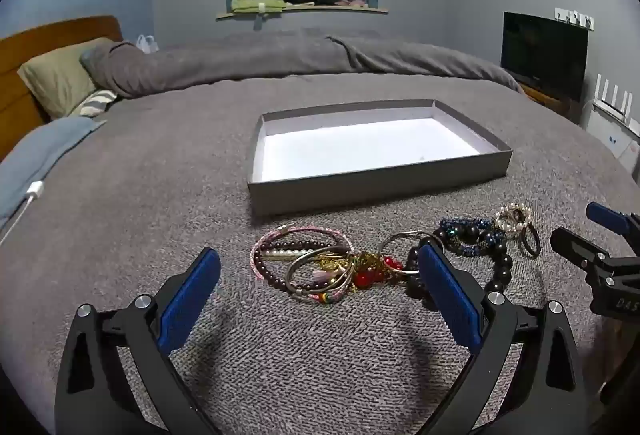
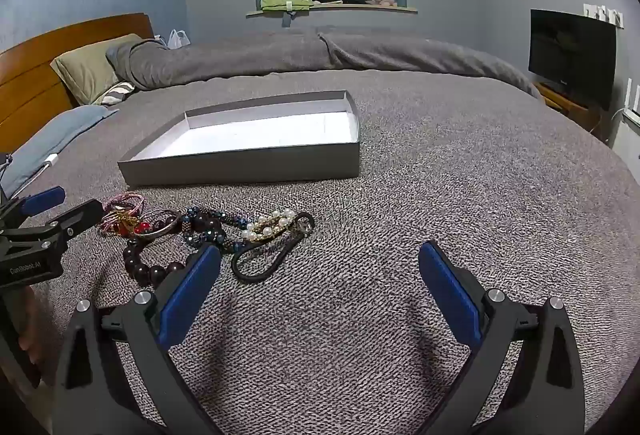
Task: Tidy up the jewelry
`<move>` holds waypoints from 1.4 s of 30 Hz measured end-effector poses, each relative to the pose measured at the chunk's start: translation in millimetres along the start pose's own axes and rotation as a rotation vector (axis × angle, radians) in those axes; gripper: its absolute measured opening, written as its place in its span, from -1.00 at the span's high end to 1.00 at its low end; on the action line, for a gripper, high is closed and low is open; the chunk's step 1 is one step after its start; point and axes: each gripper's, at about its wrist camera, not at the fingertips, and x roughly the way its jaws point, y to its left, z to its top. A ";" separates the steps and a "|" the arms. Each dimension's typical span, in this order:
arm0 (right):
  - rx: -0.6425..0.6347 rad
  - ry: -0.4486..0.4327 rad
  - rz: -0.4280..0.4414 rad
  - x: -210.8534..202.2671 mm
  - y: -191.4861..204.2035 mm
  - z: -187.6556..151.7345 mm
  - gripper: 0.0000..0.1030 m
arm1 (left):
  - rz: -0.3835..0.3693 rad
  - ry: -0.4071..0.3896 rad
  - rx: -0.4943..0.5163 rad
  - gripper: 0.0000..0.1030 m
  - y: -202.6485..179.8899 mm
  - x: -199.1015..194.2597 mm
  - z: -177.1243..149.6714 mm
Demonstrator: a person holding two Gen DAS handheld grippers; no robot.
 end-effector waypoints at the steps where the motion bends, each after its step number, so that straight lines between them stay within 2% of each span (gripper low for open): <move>1: -0.001 0.001 -0.001 0.3 0.4 0.0 -0.90 | 0.000 0.001 0.002 -0.91 -0.1 -0.3 -0.1; 42: -0.011 0.010 -0.006 -0.5 -1.2 -0.2 -0.90 | 0.001 0.005 0.007 -0.91 -3.6 -1.6 0.4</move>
